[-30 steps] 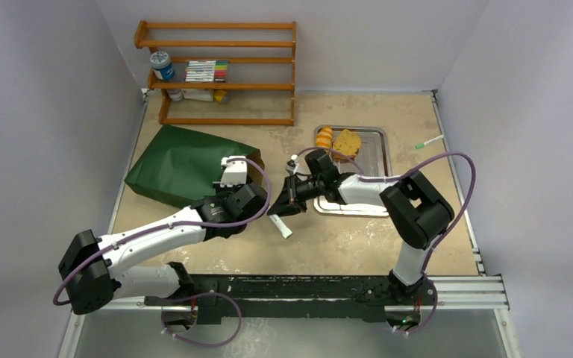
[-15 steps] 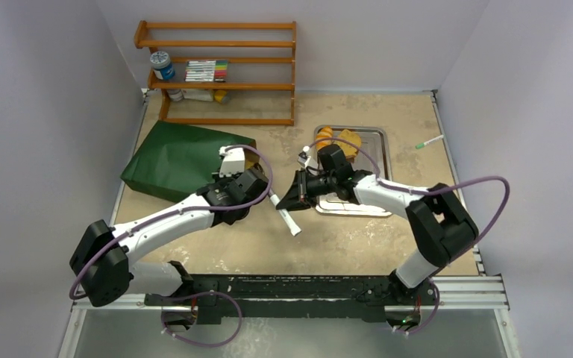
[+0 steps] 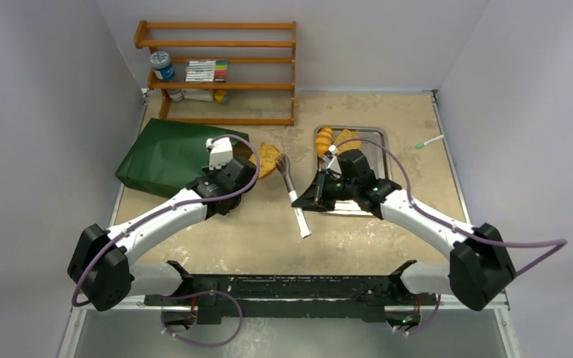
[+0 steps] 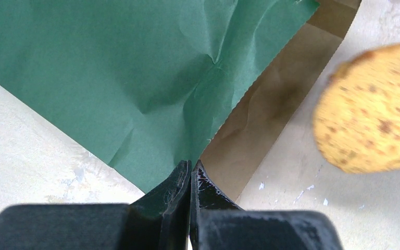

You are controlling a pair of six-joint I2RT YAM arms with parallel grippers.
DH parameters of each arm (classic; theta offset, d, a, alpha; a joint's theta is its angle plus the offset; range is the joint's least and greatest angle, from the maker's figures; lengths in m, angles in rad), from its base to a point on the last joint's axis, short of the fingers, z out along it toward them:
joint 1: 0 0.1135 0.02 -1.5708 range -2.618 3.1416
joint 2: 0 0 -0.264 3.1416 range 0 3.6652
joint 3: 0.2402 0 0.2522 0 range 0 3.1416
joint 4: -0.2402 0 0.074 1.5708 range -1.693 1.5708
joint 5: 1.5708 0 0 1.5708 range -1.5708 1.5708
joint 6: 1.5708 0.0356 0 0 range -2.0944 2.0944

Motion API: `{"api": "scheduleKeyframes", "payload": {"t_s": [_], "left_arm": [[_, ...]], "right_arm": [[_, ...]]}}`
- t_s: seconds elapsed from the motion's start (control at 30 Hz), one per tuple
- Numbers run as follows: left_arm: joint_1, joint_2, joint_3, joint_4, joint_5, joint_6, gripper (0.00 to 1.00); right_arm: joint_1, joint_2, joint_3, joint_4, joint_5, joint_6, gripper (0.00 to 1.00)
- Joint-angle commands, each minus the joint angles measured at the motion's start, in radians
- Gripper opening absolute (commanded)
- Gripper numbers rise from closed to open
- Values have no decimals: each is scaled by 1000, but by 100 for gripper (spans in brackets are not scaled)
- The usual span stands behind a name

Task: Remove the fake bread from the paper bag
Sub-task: Take out the fake bread from the paper bag, then place the fake bread in the container.

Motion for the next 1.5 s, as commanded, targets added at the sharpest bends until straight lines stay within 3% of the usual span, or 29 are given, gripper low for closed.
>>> {"api": "scheduleKeyframes", "payload": {"t_s": [0.0,0.43,0.97,1.47], "left_arm": [[54,-32,35,45,43,58,0],[92,-120,-6,92,157,138,0],[89,-232,-64,126,363,215,0],[82,-228,-57,130,373,220,0]], "right_arm": [[-9,-114,-11,-56,136,65,0],[-134,-232,40,-170,361,145,0],[-406,-177,18,-63,294,111,0],[-454,-129,-69,-21,210,94,0]]}}
